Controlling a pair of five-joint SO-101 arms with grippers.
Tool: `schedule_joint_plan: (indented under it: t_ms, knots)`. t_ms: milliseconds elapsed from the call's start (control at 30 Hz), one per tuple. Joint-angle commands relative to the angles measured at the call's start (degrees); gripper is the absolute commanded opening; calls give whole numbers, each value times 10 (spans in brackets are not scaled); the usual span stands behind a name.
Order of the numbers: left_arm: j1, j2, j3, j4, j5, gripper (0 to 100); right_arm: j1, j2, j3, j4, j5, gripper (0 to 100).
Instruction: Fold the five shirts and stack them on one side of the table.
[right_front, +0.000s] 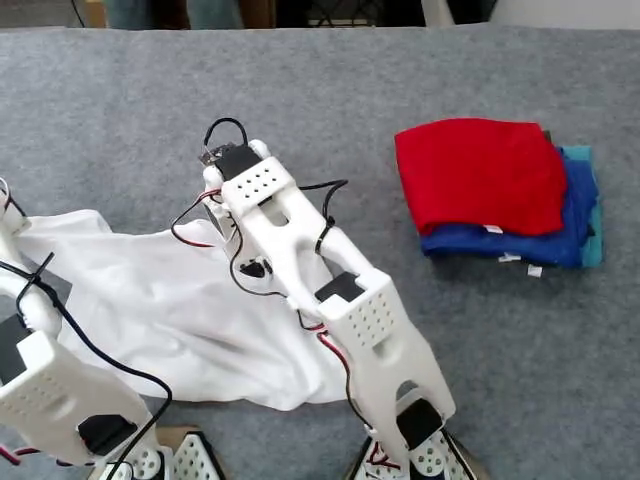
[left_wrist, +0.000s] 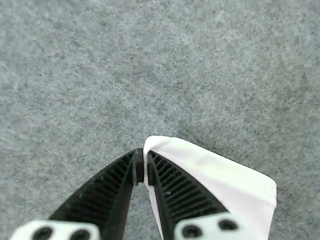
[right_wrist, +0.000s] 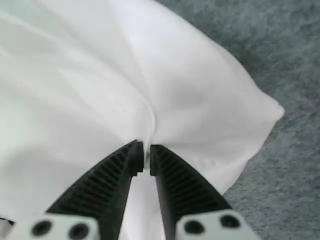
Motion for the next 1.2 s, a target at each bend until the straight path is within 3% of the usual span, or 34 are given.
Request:
schedule_joint_plan:
  t_ms: [0,300,500,833,1000,1167]
  knots:
    - [-4,-8,-4,-10,4,29,-4,-20,-14,9,14,13]
    - [-4,-14,-10,-3,7,29,-2,-138,-15,10,30,14]
    - [14,-34,-81,66,27,29,2,-327,-38,5,114,14]
    - [65,-193,-400,303,26,29,62,-518,-227,-3,128,14]
    - [106,-251,-548,367,26,29,64,-545,-347,-14,128,14]
    - [134,-295,-668,416,20,30,142,-550,-431,-88,125,14]
